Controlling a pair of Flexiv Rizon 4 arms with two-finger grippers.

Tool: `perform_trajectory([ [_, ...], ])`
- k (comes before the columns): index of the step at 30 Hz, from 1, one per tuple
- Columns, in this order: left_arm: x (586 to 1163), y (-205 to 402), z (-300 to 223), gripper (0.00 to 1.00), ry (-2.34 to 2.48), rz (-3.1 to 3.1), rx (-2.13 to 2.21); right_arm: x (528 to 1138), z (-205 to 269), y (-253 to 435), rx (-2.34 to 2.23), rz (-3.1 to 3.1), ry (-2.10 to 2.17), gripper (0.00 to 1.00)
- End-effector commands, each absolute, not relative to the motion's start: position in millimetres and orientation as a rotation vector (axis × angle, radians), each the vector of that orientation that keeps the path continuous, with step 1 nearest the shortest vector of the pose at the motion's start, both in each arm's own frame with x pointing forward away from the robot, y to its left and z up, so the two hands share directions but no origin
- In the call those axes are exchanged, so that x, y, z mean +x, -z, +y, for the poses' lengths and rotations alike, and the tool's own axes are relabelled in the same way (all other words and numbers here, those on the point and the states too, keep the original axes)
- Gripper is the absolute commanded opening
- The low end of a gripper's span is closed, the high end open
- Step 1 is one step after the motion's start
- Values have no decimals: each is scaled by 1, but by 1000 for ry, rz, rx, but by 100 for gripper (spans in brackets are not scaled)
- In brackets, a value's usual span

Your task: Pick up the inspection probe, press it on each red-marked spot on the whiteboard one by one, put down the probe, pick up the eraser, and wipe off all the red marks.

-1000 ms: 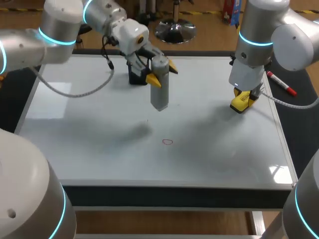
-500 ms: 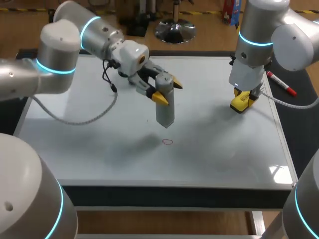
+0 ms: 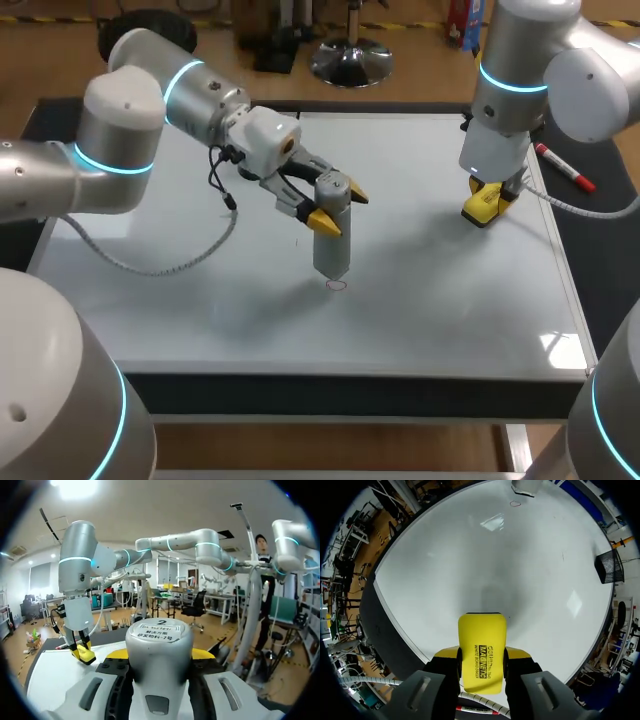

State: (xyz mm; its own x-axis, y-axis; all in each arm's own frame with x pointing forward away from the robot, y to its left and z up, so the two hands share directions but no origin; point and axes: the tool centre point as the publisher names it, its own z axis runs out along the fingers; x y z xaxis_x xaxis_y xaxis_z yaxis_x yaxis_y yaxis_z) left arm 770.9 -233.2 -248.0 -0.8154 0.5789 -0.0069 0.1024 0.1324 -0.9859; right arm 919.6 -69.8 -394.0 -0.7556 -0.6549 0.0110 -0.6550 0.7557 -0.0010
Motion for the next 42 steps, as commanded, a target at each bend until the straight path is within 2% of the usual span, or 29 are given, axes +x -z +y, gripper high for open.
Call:
perform_trajectory([
  [1,778,254,-237,0,-1720,-1999,-695,920,-71,393,1096,-2932,-10,0],
  [42,771,284,-240,0,-1685,-1988,-701,920,-71,393,1096,-2932,-10,0],
])
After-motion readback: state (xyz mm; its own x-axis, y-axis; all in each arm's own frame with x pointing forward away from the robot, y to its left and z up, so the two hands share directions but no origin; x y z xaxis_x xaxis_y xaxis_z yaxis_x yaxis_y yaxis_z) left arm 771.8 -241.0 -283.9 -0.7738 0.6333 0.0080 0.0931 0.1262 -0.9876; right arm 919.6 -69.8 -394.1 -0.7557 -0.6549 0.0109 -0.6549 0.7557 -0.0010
